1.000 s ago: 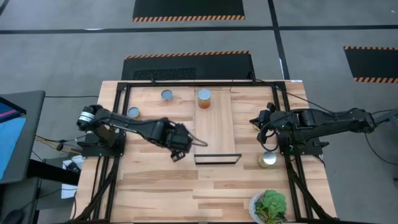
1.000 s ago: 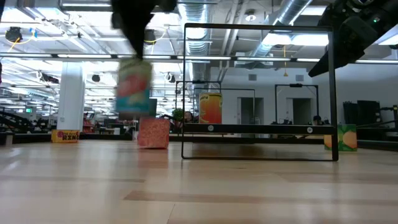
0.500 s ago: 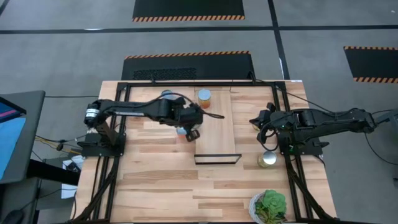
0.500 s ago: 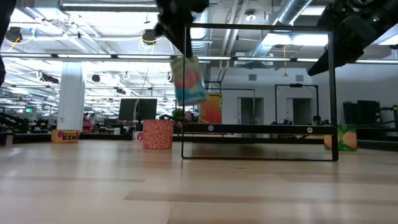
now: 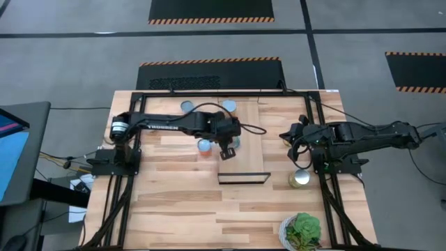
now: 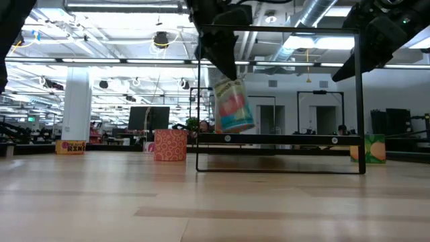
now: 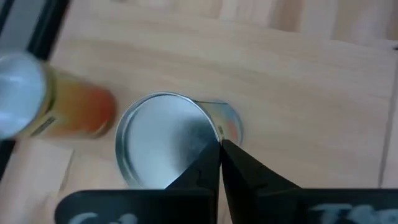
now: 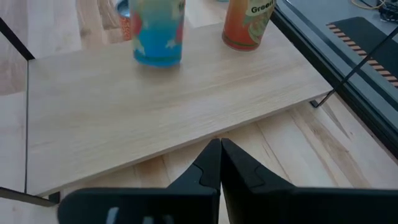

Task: Pick and place cans onto a shelf
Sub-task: Put the canned tomatoes on the shelf

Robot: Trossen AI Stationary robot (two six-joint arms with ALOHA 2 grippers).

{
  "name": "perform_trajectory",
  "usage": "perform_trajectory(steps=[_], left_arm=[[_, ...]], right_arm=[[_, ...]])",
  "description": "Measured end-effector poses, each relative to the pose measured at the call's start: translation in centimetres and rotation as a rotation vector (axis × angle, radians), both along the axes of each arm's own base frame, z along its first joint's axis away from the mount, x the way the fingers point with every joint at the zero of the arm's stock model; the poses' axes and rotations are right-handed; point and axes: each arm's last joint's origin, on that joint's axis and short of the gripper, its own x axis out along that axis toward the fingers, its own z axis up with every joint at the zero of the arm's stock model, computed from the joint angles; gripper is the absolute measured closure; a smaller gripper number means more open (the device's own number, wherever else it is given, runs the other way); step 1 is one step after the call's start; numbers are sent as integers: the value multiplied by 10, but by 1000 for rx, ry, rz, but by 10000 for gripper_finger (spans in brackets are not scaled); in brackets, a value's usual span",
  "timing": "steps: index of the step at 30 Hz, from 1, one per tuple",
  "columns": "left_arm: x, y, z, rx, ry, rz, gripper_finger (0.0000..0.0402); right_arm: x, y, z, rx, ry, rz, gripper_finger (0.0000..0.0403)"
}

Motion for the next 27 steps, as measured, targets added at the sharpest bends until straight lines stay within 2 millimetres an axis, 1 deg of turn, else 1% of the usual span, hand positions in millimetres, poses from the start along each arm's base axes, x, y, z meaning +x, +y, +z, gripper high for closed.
perform_trajectory(steps=[4, 9, 11, 14, 18, 21, 24, 27], left_arm=[[10, -1, -12, -22, 29, -40, 401], [12, 0, -6, 11, -9, -70, 398], [12, 0, -1, 18, -13, -83, 388], [13, 0, 12, 34, -64, -99, 366], [14, 0, 13, 32, -64, -96, 333], [13, -3, 16, -25, -63, -106, 319], [7, -12, 13, -106, 1, -131, 323], [0, -17, 4, -99, 123, -118, 344]], right_arm=[[0, 0, 0, 0, -4, 0, 375], [0, 0, 0, 1, -6, 1, 375], [0, 0, 0, 2, -7, 3, 375], [0, 0, 0, 4, -6, 5, 375], [0, 0, 0, 5, -6, 5, 375], [0, 0, 0, 7, -5, 6, 375], [0, 1, 0, 18, -5, 20, 375], [1, 1, 0, 18, -5, 22, 375]])
